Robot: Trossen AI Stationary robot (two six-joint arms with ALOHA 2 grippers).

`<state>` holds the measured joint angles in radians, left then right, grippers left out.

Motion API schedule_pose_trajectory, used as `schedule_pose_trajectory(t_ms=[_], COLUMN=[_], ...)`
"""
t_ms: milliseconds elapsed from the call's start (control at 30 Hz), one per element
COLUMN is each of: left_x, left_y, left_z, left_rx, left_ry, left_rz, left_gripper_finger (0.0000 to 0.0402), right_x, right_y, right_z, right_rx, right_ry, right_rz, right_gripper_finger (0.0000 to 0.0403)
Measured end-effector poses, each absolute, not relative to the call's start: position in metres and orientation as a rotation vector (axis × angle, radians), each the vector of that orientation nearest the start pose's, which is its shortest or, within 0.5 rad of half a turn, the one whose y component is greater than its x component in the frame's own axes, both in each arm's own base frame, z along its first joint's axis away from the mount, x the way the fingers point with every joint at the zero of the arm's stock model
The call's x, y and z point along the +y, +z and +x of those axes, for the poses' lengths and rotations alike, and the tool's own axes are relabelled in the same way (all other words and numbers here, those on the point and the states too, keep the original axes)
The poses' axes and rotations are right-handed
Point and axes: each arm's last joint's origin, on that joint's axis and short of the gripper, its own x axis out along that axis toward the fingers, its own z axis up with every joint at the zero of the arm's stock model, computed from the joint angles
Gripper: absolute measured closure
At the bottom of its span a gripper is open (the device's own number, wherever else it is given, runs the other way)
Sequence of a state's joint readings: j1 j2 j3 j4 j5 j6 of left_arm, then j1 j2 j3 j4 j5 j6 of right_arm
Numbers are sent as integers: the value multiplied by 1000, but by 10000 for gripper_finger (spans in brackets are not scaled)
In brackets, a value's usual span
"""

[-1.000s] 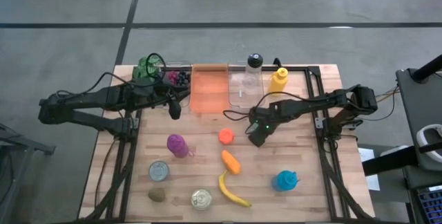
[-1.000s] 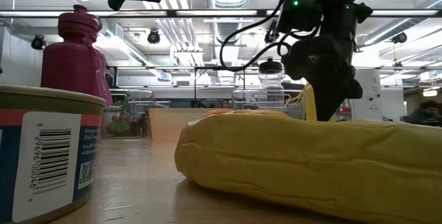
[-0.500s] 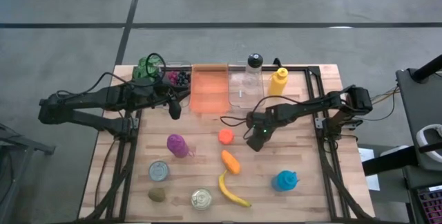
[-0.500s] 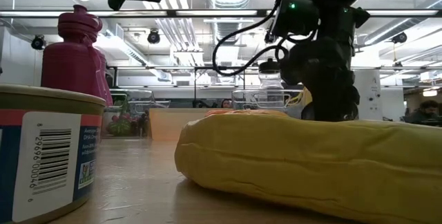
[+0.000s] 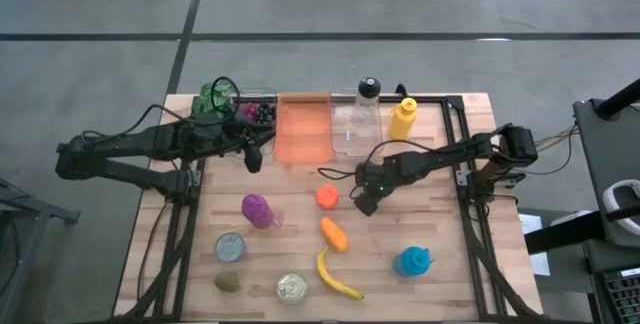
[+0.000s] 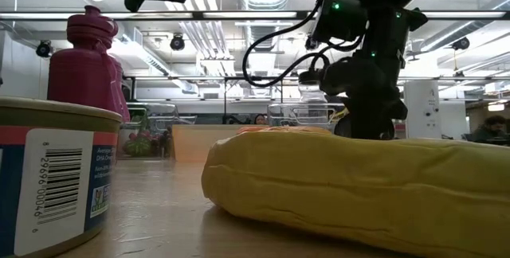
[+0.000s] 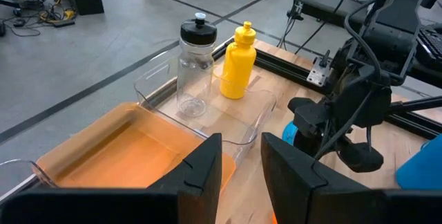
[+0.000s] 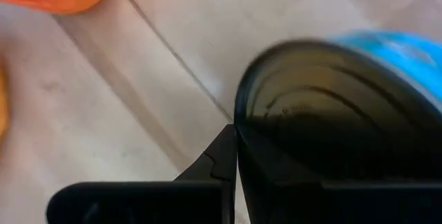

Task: Pick & Place Food Item
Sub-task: Put the yellow and blue tuna can into the orange bin

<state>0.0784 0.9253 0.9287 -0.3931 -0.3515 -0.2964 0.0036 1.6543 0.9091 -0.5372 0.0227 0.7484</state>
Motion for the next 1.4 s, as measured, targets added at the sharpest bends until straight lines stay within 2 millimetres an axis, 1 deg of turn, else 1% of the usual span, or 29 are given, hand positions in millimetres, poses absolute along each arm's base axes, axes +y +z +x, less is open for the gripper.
schedule_pose_trajectory(t_ms=[167,367,600,667,900,1167,1400], left_x=[25,25,25,25,25,25,25], left_y=[339,339,339,339,339,339,339], left_z=[192,192,192,192,192,192,192], left_rx=[323,323,323,322,323,323,322], left_ry=[478,478,479,479,480,479,479], left_rz=[-235,-235,-237,-237,-237,-237,-236], left_gripper_finger=[296,295,295,295,295,295,295], right_x=[3,9,15,16,18,18,18], right_y=[149,138,137,133,128,129,135], right_z=[291,294,292,291,293,293,291], right_rx=[1218,1238,1195,1221,1231,1228,1216], right_ry=[-502,-526,-602,-603,-601,-600,-597], right_rz=[600,551,446,447,445,446,447], right_gripper_finger=[394,394,394,394,394,394,394])
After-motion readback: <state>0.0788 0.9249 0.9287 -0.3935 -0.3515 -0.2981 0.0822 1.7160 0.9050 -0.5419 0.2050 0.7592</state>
